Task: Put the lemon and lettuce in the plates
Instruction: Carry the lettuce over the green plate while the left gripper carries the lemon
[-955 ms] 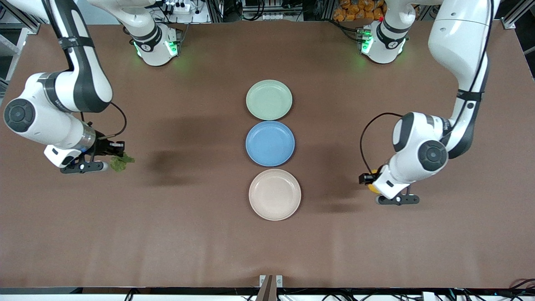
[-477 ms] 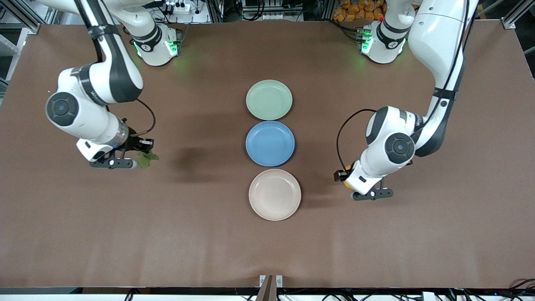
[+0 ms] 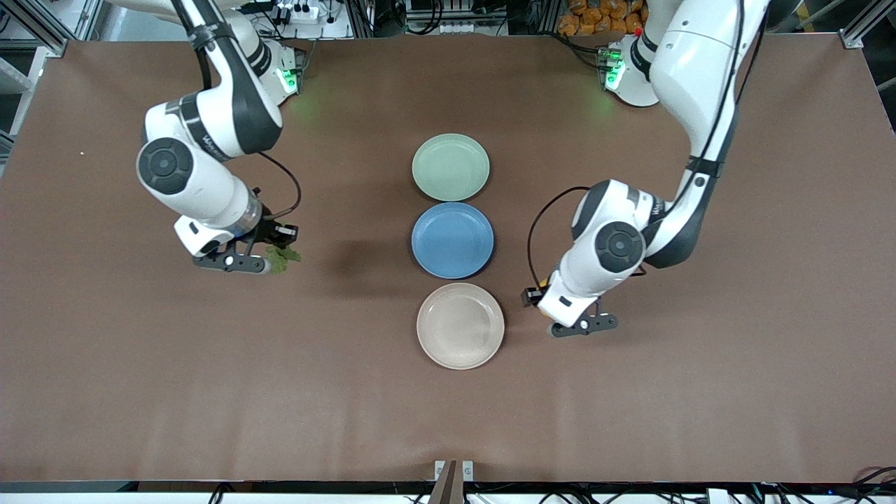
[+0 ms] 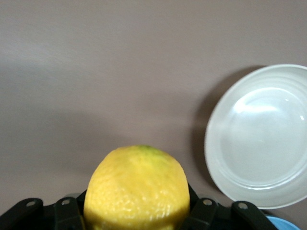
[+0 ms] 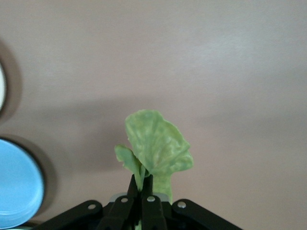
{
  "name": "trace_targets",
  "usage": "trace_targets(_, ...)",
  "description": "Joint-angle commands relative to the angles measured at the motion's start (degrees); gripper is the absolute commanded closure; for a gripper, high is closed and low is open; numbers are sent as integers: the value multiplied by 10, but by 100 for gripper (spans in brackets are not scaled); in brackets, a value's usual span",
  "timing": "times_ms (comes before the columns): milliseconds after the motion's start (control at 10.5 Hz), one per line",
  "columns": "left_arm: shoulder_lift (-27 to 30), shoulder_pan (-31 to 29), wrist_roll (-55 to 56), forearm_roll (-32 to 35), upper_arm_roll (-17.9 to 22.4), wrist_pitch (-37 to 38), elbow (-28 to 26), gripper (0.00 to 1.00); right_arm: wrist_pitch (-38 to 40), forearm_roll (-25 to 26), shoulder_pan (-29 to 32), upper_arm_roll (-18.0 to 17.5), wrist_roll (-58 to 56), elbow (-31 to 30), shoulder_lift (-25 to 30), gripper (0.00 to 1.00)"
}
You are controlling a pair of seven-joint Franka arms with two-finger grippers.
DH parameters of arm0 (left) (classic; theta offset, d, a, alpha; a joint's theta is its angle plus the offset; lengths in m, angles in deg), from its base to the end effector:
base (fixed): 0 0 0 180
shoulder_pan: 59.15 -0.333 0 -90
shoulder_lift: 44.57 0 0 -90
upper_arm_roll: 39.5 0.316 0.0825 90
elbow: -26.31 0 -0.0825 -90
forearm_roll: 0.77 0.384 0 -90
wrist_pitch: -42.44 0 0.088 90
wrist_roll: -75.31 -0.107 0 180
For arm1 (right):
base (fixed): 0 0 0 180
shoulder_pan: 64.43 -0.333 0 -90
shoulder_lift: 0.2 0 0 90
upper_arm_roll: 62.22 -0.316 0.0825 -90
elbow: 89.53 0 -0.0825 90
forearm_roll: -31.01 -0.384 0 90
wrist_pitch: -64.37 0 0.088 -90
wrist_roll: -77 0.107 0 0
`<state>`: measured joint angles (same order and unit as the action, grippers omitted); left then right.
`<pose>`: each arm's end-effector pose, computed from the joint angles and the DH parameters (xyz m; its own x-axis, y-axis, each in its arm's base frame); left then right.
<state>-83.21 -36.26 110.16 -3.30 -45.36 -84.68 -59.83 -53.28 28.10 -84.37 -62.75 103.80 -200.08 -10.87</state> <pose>0.6335 -0.3351 0.2758 0.9878 0.1541 -0.0234 0.1558 -0.9821 0.1055 0.5537 0.2094 0.3876 0.9880 -0.1343 -0.0764 -0.1356 -0.9907 -0.0120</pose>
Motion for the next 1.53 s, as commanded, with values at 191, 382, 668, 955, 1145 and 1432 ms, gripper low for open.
trace_targets(191, -31, 34, 16, -19, 4, -65, 36, 100, 23, -6, -77, 3, 99, 41, -38, 100)
trace_targets(382, -41, 51, 16, -32, 3, -116, 36, 100, 23, -6, -114, 4, 145, 66, -65, 100)
trace_targets(668, -62, 64, 28, -46, 3, -167, 48, 100, 27, -7, -164, 4, 214, 82, -89, 100)
trace_targets(955, -82, 66, 34, -48, 2, -211, 61, 100, 23, -7, -210, 4, 275, 101, -120, 100)
trace_targets(1145, -110, 80, 55, -48, 1, -261, 64, 100, 28, -7, -243, 3, 314, 111, -133, 100)
trace_targets(1432, -141, 88, 61, -48, 3, -299, 79, 100, 27, -6, -309, 4, 393, 113, -148, 100)
